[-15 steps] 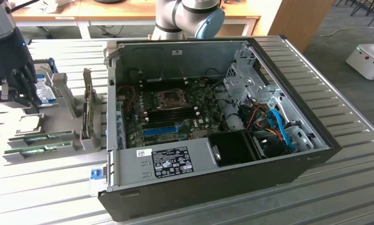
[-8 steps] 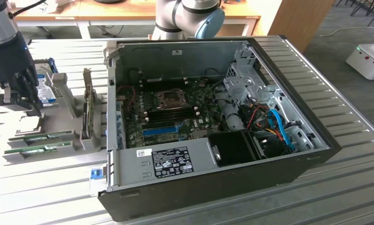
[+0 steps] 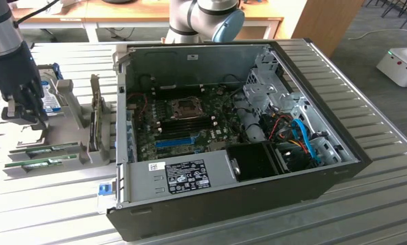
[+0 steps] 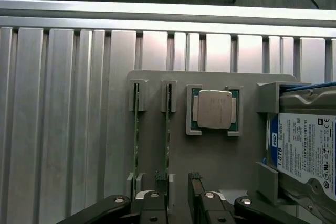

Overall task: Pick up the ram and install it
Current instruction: 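Pick up the ram and move it above insertion slot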

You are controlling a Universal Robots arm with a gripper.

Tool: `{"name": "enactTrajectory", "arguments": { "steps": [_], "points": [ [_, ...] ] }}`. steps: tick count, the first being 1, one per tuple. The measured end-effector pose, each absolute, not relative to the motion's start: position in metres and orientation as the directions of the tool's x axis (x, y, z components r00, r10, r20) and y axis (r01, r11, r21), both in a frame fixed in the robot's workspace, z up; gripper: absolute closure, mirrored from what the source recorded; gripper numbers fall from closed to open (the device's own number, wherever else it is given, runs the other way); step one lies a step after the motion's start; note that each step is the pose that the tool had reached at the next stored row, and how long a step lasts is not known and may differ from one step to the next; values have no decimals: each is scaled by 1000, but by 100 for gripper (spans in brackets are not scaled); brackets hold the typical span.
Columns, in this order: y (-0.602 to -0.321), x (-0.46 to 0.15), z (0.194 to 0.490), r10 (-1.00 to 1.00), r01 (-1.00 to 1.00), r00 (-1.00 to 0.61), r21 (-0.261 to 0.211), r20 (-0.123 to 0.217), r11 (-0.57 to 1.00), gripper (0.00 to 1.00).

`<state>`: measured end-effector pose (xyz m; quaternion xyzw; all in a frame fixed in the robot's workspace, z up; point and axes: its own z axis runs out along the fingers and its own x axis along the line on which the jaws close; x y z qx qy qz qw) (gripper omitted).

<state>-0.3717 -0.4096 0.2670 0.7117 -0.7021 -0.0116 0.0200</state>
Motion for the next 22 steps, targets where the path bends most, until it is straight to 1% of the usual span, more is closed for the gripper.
{"name": "enactTrajectory", "arguments": {
  "steps": [22],
  "points": [
    [-410, -372, 244, -1000, -998, 14, 54, 14, -13, 70]
  ]
}}
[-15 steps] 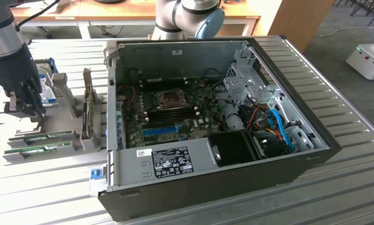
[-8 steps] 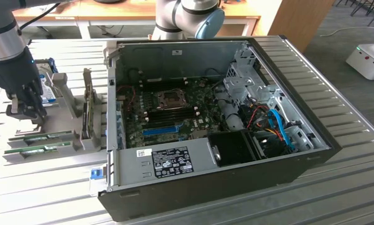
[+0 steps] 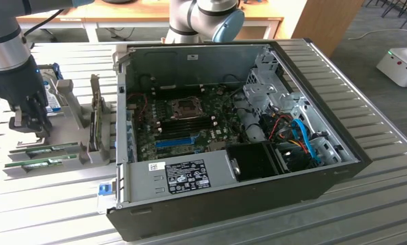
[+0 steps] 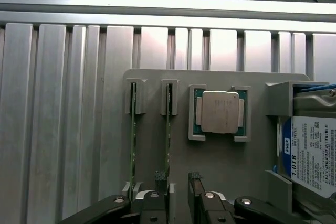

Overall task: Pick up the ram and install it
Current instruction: 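Pick up the ram and move it above insertion slot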

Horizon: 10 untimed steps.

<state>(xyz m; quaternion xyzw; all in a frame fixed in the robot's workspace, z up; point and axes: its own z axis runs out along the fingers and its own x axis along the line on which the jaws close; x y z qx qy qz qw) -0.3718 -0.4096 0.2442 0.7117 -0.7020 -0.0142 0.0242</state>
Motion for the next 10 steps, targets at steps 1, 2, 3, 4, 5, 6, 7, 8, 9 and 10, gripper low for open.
{"name": "enactTrajectory", "arguments": {
  "steps": [1, 2, 3, 4, 5, 6, 7, 8, 9, 10],
  "points": [
    [-410, -372, 244, -1000, -998, 14, 55, 14, -13, 70],
    [-410, -372, 244, -1000, -998, 14, 54, 14, -13, 70],
    [-410, -372, 244, -1000, -998, 14, 54, 14, -13, 70],
    [-410, -372, 244, -1000, -998, 14, 54, 14, -13, 70],
    [-410, -372, 244, -1000, -998, 14, 54, 14, -13, 70],
    [-410, -372, 244, -1000, -998, 14, 54, 14, -13, 70],
    [-410, -372, 244, -1000, -998, 14, 54, 14, -13, 70],
    [-411, -372, 244, -1000, -998, 14, 54, 14, -13, 70],
    [-412, -372, 244, -1000, -998, 14, 54, 14, -13, 70],
    [-412, -372, 244, -1000, -998, 14, 54, 14, -13, 70]
  ]
}}
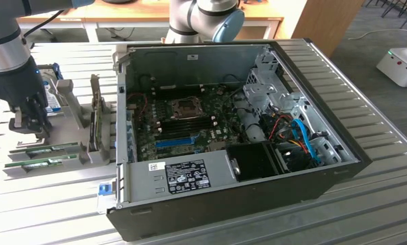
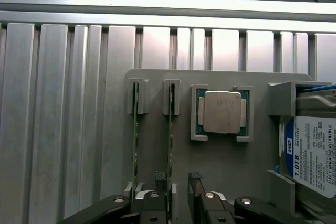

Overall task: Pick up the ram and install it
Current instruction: 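Pick up the ram and move it above insertion slot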

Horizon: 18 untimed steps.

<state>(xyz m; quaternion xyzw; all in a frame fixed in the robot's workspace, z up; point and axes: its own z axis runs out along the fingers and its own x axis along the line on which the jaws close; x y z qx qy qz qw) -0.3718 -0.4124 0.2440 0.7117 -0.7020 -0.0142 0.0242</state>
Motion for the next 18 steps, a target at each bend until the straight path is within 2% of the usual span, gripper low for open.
{"name": "enactTrajectory", "arguments": {
  "steps": [18],
  "points": [
    [-433, -372, 244, -1000, -998, 14, 54, 14, -13, 70]
  ]
}}
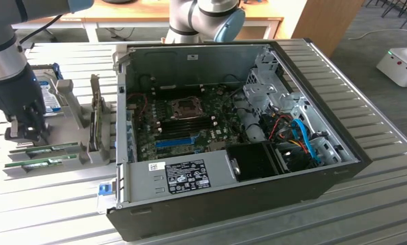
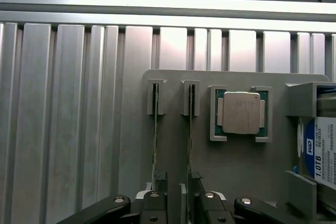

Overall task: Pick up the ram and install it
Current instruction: 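Pick up the ram and move it above insertion slot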

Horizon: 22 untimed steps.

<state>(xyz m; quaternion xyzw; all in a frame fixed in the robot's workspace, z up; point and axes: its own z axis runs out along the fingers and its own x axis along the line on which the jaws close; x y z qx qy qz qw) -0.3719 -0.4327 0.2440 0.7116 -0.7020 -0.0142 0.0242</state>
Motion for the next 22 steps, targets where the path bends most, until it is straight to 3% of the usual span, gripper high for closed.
{"name": "enactTrajectory", "arguments": {
  "steps": [22],
  "points": [
    [-447, -372, 244, -1000, -998, 14, 54, 14, -13, 70]
  ]
}}
